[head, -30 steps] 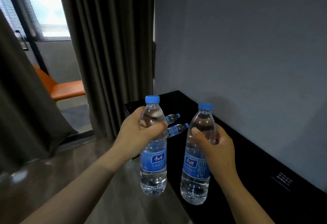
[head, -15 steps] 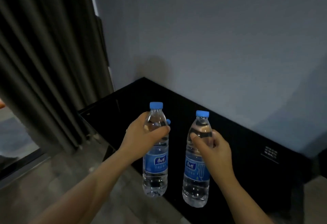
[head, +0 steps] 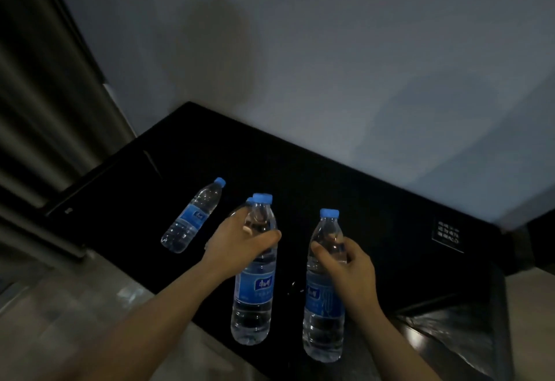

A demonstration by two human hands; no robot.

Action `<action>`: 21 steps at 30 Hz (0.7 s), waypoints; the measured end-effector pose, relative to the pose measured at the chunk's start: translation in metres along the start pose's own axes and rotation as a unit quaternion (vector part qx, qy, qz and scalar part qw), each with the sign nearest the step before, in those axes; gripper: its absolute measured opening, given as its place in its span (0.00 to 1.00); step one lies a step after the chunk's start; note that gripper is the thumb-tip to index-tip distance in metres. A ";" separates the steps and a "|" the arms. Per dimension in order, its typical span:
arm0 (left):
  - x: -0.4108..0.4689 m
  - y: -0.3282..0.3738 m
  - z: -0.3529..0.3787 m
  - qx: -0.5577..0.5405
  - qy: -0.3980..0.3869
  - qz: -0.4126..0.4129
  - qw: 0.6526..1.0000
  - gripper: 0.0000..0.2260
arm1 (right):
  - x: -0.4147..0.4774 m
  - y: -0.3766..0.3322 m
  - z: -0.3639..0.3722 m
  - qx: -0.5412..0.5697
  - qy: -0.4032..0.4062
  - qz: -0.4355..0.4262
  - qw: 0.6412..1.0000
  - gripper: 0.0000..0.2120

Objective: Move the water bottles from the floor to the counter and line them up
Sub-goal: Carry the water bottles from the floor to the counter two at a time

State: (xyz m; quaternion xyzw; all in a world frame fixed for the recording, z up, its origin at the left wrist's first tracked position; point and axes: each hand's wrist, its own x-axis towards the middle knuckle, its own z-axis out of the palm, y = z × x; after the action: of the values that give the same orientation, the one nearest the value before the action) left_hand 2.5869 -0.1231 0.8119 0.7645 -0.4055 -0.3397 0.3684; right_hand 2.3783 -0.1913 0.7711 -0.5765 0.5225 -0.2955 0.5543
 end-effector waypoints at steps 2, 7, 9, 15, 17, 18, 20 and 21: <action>0.022 -0.002 0.010 0.023 -0.021 -0.016 0.999 0.12 | 0.018 0.009 -0.002 -0.007 -0.003 0.016 1.000 0.21; 0.065 -0.013 0.031 0.072 -0.065 -0.046 0.994 0.12 | 0.052 0.031 -0.003 -0.028 0.003 0.048 0.998 0.16; 0.080 -0.020 0.036 0.085 -0.074 -0.061 0.992 0.14 | 0.061 0.037 -0.003 -0.030 0.003 0.060 0.998 0.12; 0.119 -0.038 0.049 0.128 -0.108 -0.070 0.983 0.16 | 0.080 0.050 0.005 -0.051 0.030 0.093 0.994 0.12; 0.128 -0.044 0.052 0.134 -0.116 -0.076 0.981 0.16 | 0.084 0.055 0.009 -0.057 0.035 0.106 0.992 0.11; 0.133 -0.046 0.053 0.136 -0.122 -0.079 0.980 0.16 | 0.086 0.056 0.010 -0.054 0.036 0.113 0.991 0.10; 0.141 -0.050 0.055 0.145 -0.135 -0.081 0.977 0.17 | 0.090 0.058 0.014 -0.041 0.036 0.125 0.991 0.10; 0.145 -0.052 0.055 0.151 -0.140 -0.081 0.975 0.18 | 0.092 0.059 0.016 -0.038 0.036 0.131 0.990 0.10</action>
State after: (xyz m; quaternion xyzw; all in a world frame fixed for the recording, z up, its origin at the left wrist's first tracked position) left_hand 2.6249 -0.2446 0.7093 0.7865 -0.4363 -0.4069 0.1599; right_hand 2.4023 -0.2622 0.6903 -0.5129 0.6240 -0.2213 0.5464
